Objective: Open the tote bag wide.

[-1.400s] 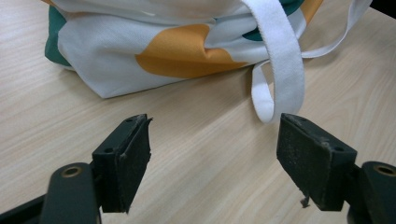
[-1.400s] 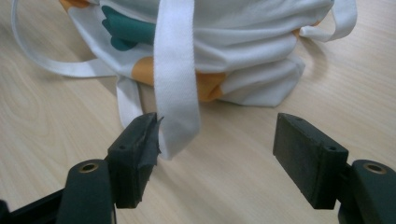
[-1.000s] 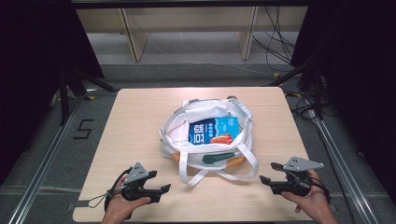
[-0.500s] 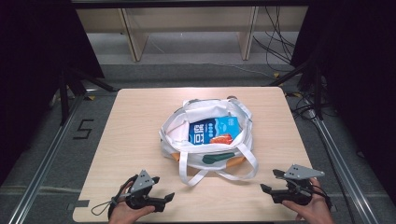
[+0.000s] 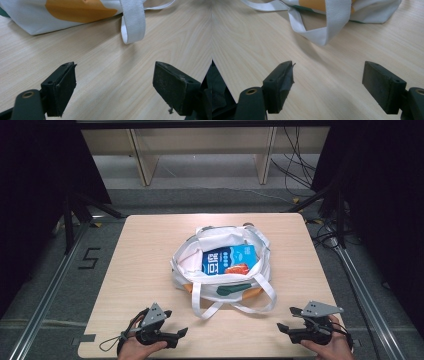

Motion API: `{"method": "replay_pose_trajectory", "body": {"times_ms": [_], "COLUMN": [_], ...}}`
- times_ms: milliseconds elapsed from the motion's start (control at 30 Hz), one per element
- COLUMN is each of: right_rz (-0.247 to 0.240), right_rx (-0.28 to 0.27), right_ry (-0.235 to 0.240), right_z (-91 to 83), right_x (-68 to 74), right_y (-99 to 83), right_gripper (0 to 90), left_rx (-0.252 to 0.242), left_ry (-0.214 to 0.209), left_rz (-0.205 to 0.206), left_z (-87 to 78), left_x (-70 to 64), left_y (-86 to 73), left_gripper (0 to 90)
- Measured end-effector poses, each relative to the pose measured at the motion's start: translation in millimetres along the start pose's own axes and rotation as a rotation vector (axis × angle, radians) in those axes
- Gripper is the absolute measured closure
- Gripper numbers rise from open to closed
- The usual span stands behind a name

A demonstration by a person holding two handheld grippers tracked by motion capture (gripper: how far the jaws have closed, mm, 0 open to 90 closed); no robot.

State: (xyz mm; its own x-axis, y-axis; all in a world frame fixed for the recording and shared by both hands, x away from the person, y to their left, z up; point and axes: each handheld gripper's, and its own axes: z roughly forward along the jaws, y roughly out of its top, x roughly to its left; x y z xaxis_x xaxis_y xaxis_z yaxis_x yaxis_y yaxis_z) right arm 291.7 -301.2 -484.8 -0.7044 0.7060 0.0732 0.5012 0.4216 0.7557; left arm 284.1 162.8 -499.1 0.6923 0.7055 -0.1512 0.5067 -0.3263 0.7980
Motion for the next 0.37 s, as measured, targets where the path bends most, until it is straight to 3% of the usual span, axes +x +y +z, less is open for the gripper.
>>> {"method": "replay_pose_trajectory", "body": {"times_ms": [33, 67, 167, 300, 333, 367], "right_rz": [-0.005, 0.007, 0.002, 0.014, 0.015, 0.015], "right_rx": [-0.003, 0.001, 0.007, 0.014, 0.014, 0.012], "right_ry": [-0.022, -0.014, -0.014, -0.013, -0.013, -0.014], "right_z": [-0.6, -0.4, -0.5, 0.2, 0.2, 0.2], "right_x": [-0.2, -0.2, -0.7, 0.4, 0.3, 0.1], "right_y": [-0.2, -0.5, -0.5, -1.0, -0.9, -0.9], "right_gripper": [25.9, 25.9, 25.9, 25.8, 25.8, 25.9], "left_rx": [-0.003, 0.025, 0.011, 0.030, 0.014, 0.032], "left_ry": [-0.002, 0.003, 0.004, 0.009, 0.007, 0.012], "left_rz": [0.002, 0.028, 0.014, 0.026, 0.006, 0.025], "left_z": [0.4, -1.5, -0.3, -1.0, 0.0, -0.8], "left_x": [0.0, 1.7, 1.0, 3.4, 2.2, 4.4], "left_y": [-0.2, 0.3, -0.2, -0.2, -0.6, -0.7], "left_gripper": [18.2, 18.2, 18.2, 18.1, 18.1, 18.0]}}
